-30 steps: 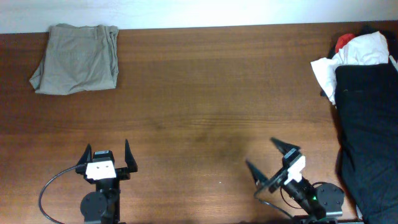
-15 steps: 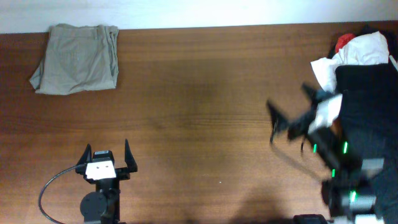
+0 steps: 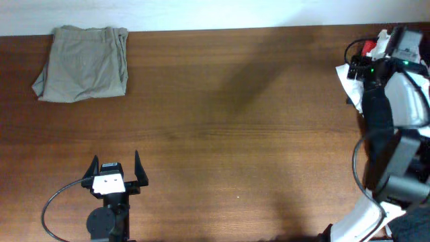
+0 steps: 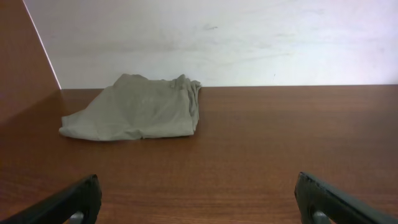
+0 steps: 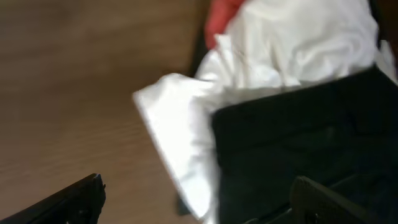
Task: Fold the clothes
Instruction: 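Reach the right gripper to the black trousers on the right pile and grasp, then drag the black trousers with the right gripper onto the table center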
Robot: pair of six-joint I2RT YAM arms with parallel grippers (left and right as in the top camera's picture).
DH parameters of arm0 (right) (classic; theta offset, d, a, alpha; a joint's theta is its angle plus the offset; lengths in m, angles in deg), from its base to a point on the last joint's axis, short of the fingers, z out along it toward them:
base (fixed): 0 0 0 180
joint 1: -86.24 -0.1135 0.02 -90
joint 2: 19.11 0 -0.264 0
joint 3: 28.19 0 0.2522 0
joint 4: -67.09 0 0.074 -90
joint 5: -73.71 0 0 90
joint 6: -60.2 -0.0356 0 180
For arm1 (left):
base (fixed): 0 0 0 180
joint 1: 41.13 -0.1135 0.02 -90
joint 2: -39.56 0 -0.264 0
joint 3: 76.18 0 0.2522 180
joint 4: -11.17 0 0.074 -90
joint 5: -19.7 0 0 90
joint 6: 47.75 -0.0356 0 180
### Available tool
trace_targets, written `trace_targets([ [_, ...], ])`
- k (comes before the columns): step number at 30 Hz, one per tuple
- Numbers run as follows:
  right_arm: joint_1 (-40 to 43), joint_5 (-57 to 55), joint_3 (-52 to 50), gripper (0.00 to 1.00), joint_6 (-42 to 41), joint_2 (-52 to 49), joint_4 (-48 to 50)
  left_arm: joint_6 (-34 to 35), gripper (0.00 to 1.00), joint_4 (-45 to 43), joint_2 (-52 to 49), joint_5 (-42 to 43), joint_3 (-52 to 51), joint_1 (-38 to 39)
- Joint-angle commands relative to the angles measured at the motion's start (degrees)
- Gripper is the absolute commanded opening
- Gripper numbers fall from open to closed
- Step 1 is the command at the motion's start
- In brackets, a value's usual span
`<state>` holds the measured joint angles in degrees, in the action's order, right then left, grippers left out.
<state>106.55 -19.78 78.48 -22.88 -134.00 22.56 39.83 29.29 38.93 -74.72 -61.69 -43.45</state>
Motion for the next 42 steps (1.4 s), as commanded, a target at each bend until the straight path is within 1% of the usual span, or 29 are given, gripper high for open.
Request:
trace_targets([
  [1, -0.1, -9.9, 1.3, 0.99, 0.4, -5.6, 1.5, -0.7, 0.99, 0.2, 0.3, 0.6, -0.2, -0.2],
  [2, -0.1, -13.0, 1.3, 0.98, 0.3, -7.1, 1.7, -0.7, 0.99, 0.2, 0.3, 0.6, -0.2, -0.2],
  [4, -0.1, -15.2, 1.3, 0.91, 0.2, -9.1, 2.1, -0.7, 0.99, 0.2, 0.3, 0.6, -0.2, -0.2],
  [9, 0.0, -17.4, 1.3, 0.91, 0.2, -12.1, 3.2, -0.7, 0.99, 0.2, 0.3, 0.6, -0.2, -0.2],
  [10, 0.0, -17.4, 1.3, 0.84, 0.1, -12.3, 3.3, -0.7, 0.99, 0.2, 0.3, 0.6, -0.2, -0.2],
  [13, 0.0, -17.4, 1.3, 0.59, 0.1, -12.3, 4.2, -0.7, 0.99, 0.2, 0.3, 0.6, -0.2, -0.2],
  [14, 0.0, -17.4, 1.3, 0.54, 0.1, -12.3, 4.2, -0.7, 0.99, 0.2, 0.3, 0.6, -0.2, -0.2],
  [16, 0.0, -17.4, 1.3, 0.42, 0.1, -12.3, 4.2, -0.7, 0.99, 0.2, 0.3, 0.6, -0.2, -0.2],
  [19, 0.0, -17.4, 1.3, 0.04, -0.1, -12.2, 4.2, -0.7, 0.99, 0.2, 0.3, 0.6, -0.2, -0.2],
  [22, 0.0, -17.3, 1.3, 0.04, -0.8, -12.1, 3.7, -0.7, 0.99, 0.2, 0.3, 0.6, -0.2, -0.2],
  [23, 0.0, -16.9, 1.7, 0.04, -3.3, -11.2, 2.9, -0.7, 0.99, 0.2, 0.3, 0.6, -0.2, -0.2],
  [26, -0.1, -9.6, 1.9, 0.04, -3.4, -5.9, 2.8, -0.7, 0.99, 0.2, 0.3, 0.6, -0.2, -0.2],
  [28, -0.9, -5.1, 1.9, 0.04, -5.5, -1.3, 1.9, -0.7, 0.99, 0.2, 0.3, 0.6, -0.2, -0.2],
  [30, -3.4, -1.5, 1.9, 0.04, -5.5, 2.8, 0.7, -0.7, 0.99, 0.2, 0.3, 0.6, -0.2, -0.2],
  [32, -8.5, -1.0, 1.9, 0.04, -5.7, 5.9, -0.4, -0.7, 0.99, 0.2, 0.3, 0.6, -0.2, -0.2],
  [35, -16.6, -1.0, 1.9, 0.04, -7.0, 6.5, -1.2, -0.7, 0.99, 0.2, 0.3, 0.6, -0.2, -0.2],
  [36, -21.7, -1.0, 1.9, 0.04, -10.1, 6.5, -1.4, -0.7, 0.99, 0.2, 0.3, 0.6, -0.2, -0.2],
  [38, -26.4, -1.0, 1.9, 0.04, -12.3, 6.5, -0.6, -0.7, 0.99, 0.2, 0.3, 0.6, -0.2, -0.2],
  [40, -34.2, -0.1, 1.9, 0.04, -13.5, 5.6, 1.3, -0.7, 0.99, 0.2, 0.3, 0.6, -0.2, -0.2],
  [42, -43.5, 0.3, 1.9, 0.04, -18.2, 2.4, 2.8, -0.7, 0.99, 0.2, 0.3, 0.6, -0.2, -0.2],
])
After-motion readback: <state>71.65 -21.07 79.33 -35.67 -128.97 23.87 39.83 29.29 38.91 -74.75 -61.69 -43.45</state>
